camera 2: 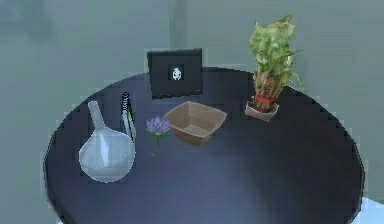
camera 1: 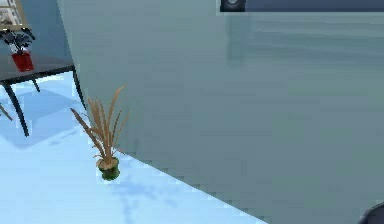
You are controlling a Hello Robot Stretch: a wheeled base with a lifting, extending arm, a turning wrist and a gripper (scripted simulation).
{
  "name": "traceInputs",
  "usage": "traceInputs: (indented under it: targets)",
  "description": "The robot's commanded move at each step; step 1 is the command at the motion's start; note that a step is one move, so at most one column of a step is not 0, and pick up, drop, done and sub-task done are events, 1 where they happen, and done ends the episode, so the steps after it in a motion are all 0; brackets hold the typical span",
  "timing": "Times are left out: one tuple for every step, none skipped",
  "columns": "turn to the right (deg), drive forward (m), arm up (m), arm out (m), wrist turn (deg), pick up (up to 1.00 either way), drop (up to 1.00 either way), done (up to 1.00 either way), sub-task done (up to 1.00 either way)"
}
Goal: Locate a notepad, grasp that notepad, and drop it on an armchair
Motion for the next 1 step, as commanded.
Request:
traceInputs:
  targets:
    - [-12.0,0.00,0.00,0.00,0.0,0.00,0.00,0.00,0.00]
